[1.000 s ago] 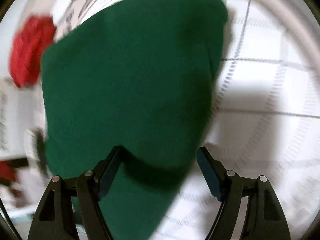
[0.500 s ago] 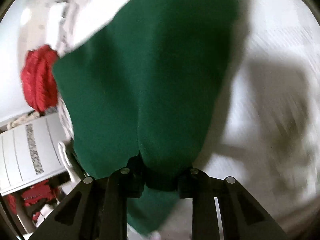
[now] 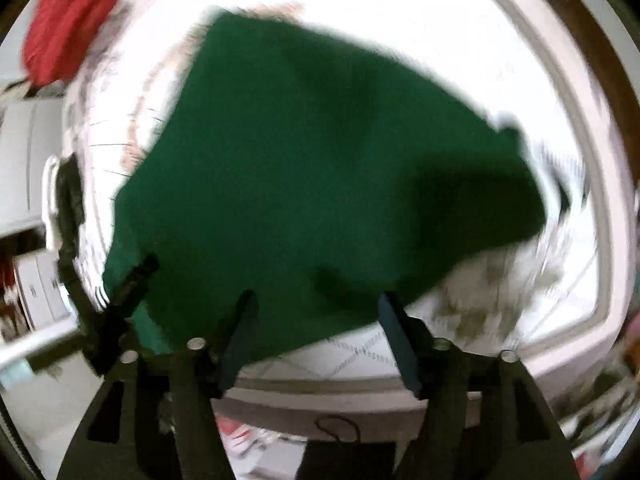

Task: Fold large clothes

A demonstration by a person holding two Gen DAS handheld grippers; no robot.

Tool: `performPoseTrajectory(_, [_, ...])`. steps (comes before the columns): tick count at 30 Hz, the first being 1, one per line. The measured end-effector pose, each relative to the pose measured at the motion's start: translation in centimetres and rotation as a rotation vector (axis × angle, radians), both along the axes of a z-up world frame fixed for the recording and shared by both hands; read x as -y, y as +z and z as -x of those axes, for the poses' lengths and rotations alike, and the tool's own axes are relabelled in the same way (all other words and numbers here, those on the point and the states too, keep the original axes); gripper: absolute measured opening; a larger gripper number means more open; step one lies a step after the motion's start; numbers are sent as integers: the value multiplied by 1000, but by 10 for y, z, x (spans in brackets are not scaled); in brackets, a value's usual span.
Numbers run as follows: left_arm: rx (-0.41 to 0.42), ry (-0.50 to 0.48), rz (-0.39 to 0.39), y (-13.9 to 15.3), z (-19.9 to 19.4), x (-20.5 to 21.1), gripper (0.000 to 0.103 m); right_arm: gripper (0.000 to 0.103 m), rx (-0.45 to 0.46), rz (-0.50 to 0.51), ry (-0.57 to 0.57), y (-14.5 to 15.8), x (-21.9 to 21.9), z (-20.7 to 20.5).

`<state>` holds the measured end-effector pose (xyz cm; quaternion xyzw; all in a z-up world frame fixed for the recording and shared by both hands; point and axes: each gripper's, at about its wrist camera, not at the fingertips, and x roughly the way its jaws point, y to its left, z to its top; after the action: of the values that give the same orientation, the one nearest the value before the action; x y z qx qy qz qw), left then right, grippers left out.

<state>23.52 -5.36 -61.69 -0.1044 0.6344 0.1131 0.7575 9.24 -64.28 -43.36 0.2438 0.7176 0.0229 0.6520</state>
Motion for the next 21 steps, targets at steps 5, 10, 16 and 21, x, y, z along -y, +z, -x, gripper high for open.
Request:
performPoseTrajectory(5, [1, 12, -1, 0, 0, -3, 95, 88, 202, 178, 147, 29, -12, -90])
performPoseTrajectory(10, [7, 18, -10, 1, -1, 6, 95, 88, 236, 227, 273, -15, -1, -162])
performPoseTrajectory(16, [1, 23, -18, 1, -1, 6, 95, 15, 149, 150, 228, -63, -5, -175])
performPoseTrajectory(21, [2, -2, -44, 3, -7, 9, 95, 6, 288, 120, 129, -7, 17, -149])
